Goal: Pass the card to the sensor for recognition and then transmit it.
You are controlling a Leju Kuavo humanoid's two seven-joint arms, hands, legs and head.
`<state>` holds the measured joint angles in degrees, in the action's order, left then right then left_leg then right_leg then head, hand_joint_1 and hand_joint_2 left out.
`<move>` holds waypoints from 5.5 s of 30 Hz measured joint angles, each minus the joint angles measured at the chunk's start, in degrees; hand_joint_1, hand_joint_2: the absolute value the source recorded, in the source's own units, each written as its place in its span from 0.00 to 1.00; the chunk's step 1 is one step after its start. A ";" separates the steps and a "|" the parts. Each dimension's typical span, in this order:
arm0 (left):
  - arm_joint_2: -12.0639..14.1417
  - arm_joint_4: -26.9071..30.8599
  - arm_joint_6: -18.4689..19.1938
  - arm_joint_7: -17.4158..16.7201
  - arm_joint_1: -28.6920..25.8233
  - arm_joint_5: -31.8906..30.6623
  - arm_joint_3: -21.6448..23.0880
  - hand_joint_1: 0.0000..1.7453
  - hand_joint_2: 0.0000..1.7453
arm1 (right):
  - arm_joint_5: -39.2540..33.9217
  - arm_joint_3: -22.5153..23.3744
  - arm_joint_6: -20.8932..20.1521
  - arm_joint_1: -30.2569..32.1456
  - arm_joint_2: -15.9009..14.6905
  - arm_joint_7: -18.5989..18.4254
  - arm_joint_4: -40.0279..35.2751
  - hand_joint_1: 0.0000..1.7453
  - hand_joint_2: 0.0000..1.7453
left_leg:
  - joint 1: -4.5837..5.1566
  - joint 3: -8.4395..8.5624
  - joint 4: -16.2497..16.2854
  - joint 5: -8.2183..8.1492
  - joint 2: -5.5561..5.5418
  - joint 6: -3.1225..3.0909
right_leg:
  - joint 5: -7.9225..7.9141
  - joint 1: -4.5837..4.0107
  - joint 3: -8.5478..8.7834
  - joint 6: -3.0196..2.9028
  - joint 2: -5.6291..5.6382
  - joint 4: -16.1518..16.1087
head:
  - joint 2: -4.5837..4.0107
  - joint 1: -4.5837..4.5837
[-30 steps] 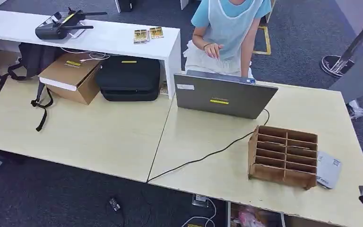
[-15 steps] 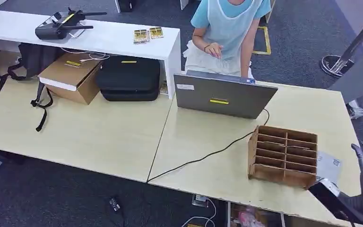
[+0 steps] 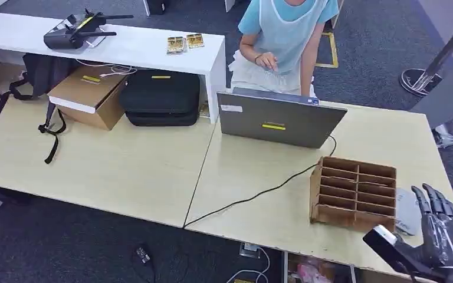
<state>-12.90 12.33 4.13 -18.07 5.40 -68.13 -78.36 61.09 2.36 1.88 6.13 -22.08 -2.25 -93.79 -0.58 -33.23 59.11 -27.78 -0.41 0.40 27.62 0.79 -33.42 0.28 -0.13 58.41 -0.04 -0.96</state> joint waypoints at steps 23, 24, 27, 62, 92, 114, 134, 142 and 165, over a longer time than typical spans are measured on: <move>0.13 0.00 0.44 0.00 -0.01 -0.46 0.00 0.00 0.00 | 5.16 -5.79 0.17 -7.07 1.05 0.46 9.75 0.00 1.00 | 0.00 0.01 0.00 0.02 0.01 -0.01 | -0.01 0.00 0.02 -0.01 0.01 0.02 | 0.00 0.00; 0.13 0.00 0.42 0.00 -0.01 -0.37 0.00 0.00 0.00 | 5.16 -6.03 0.15 -7.41 1.12 0.46 10.10 0.00 1.00 | 0.00 0.01 0.00 0.02 0.01 0.00 | -0.01 0.00 0.02 -0.01 0.02 0.02 | 0.00 0.00; 0.13 0.00 0.42 0.00 -0.01 -0.33 0.00 0.00 0.00 | 5.29 -6.47 0.37 -8.02 1.31 0.46 10.71 0.00 1.00 | 0.00 0.01 0.00 0.02 0.01 0.00 | -0.01 0.00 0.01 -0.01 0.01 0.02 | 0.00 0.00; 0.17 0.00 0.37 0.00 -0.02 0.13 0.00 0.00 0.00 | 6.80 -8.63 3.06 -10.12 2.01 -0.07 14.12 0.00 1.00 | 0.00 0.01 0.00 0.01 0.01 0.00 | -0.01 0.00 0.01 -0.01 0.01 0.01 | 0.00 0.00; 0.33 0.00 -0.04 0.00 -0.03 -0.28 0.00 0.00 0.00 | 5.86 -5.88 2.97 -8.29 2.40 -2.89 14.08 0.00 1.00 | 0.00 0.01 0.00 0.01 0.02 0.00 | -0.01 0.00 0.00 -0.01 0.02 0.01 | 0.00 0.00; 0.57 -0.02 0.11 0.00 -0.18 -0.26 0.00 0.00 0.00 | 5.46 -6.45 0.31 -8.67 2.47 -3.06 14.52 0.00 1.00 | 0.00 0.01 0.00 0.01 0.01 0.00 | -0.01 0.00 0.01 -0.01 0.01 0.01 | 0.00 0.00; 0.11 -0.02 1.97 0.00 0.06 -12.94 7.83 0.00 0.00 | 4.31 -10.43 -1.49 -16.27 2.95 -1.92 20.53 0.00 1.00 | 0.01 0.03 0.00 0.13 -0.21 -0.02 | -0.04 0.05 0.03 -0.02 -0.10 0.03 | 0.00 -0.02; 0.11 -0.02 1.92 0.00 0.08 -13.00 10.12 0.00 0.00 | 2.97 -12.02 -0.63 -17.53 3.04 -2.52 22.41 0.83 1.00 | 0.03 0.02 0.00 0.13 -0.25 -0.05 | -0.02 0.13 0.02 0.00 -0.11 0.01 | 0.00 -0.02; 0.09 -0.02 1.51 0.00 0.03 -12.09 10.86 0.00 0.00 | 1.57 -12.06 0.94 -12.63 2.08 -4.20 17.12 0.70 1.00 | 0.03 0.09 0.00 0.13 -0.23 -0.05 | -0.02 0.13 0.06 0.01 -0.05 0.01 | 0.00 -0.02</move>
<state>-12.81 12.31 5.64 -18.08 5.42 -80.21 -67.49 62.66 -9.70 2.82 -6.50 -20.00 -6.45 -76.67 -0.55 -33.14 59.11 -27.65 -0.64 0.35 27.59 0.92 -33.35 0.29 -0.18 58.42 -0.04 -0.98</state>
